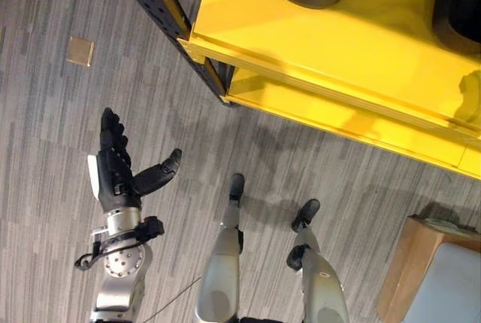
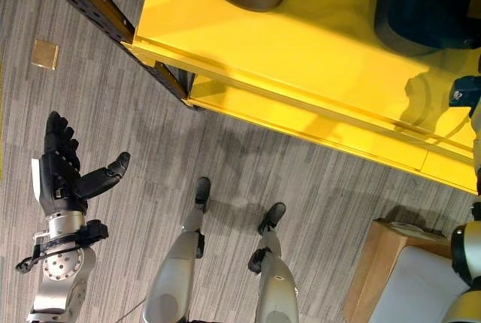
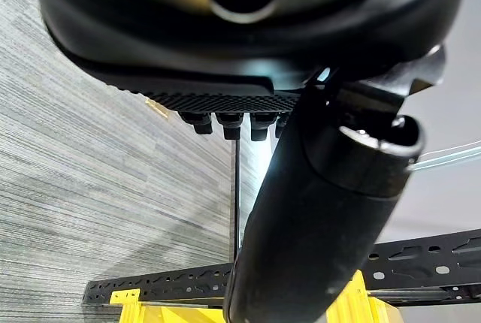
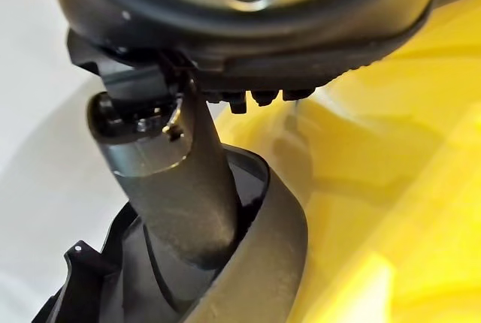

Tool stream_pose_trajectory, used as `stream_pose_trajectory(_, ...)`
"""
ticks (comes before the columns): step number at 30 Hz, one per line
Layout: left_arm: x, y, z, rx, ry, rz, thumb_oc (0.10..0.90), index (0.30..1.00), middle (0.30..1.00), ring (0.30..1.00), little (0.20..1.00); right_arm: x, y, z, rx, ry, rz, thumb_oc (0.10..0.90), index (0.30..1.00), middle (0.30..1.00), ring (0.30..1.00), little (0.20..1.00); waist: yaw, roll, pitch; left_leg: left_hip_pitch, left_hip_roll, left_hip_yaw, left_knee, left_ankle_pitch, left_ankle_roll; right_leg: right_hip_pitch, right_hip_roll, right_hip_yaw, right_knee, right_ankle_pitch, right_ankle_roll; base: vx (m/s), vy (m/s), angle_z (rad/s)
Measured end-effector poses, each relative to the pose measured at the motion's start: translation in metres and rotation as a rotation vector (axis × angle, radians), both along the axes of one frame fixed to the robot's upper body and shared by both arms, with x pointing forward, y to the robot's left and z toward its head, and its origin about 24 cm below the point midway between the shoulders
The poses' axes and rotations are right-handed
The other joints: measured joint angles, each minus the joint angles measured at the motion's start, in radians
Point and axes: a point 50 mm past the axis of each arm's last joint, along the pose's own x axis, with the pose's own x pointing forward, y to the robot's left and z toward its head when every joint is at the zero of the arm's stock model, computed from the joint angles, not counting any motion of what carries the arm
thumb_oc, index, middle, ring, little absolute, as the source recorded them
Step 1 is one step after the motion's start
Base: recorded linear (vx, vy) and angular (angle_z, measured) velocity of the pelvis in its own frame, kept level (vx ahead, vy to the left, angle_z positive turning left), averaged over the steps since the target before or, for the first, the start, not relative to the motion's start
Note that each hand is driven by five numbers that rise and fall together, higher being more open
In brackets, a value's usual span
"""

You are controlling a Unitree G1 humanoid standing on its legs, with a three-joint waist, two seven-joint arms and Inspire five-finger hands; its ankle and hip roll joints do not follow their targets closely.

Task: Move parts from the plastic box to the shelf.

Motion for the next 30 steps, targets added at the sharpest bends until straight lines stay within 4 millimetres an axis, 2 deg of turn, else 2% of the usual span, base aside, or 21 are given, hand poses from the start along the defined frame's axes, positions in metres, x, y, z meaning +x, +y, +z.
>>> stream_pose_trajectory(10, 0.0, 0.0, 0.0, -0.001, 0.001, -0.002, 0.9, 1.0, 1.0, 1.0, 1.0, 0.011, 0.012, -0.01, 0.067, -0.015, 0.04, 0.9, 1.0, 1.0, 1.0, 1.0, -0.002, -0.002, 0.001, 0.028, 0.001, -0.002, -0.003, 0.0, 0.0, 0.028, 0.003, -0.002, 0.0, 0.0, 0.0, 0.0, 0.0, 0.0)
stream_pose_trajectory(18, 0.0, 0.0, -0.001, -0.001, 0.002, -0.001, 0.9, 1.0, 1.0, 1.0, 1.0, 0.007, -0.004, -0.017, 0.176, -0.048, -0.02, 0.9, 1.0, 1.0, 1.0, 1.0, 0.007, -0.003, 0.001, 0.03, -0.001, -0.003, -0.006, 0.0, 0.0, 0.031, 0.003, -0.004, -0.001, -0.001, 0.001, 0.0, 0.0, 0.0)
stream_pose_trajectory(26, 0.0, 0.0, 0.0, -0.002, 0.002, -0.001, 0.9, 1.0, 1.0, 1.0, 1.0, 0.01, -0.005, -0.024, 0.333, -0.126, -0.016, 0.9, 1.0, 1.0, 1.0, 1.0, 0.007, -0.003, 0.001, 0.035, 0.0, -0.002, -0.008, 0.0, 0.0, 0.035, 0.002, -0.003, -0.001, -0.001, 0.001, 0.0, 0.004, 0.0)
stream_pose_trajectory(30, 0.0, 0.0, 0.0, -0.002, 0.002, -0.001, 0.9, 1.0, 1.0, 1.0, 1.0, 0.01, -0.004, -0.024, 0.357, -0.138, -0.013, 0.9, 1.0, 1.0, 1.0, 1.0, 0.006, -0.003, 0.001, 0.038, 0.0, -0.002, -0.008, 0.001, 0.0, 0.038, 0.004, -0.003, -0.001, -0.001, 0.001, 0.0, 0.016, 0.0)
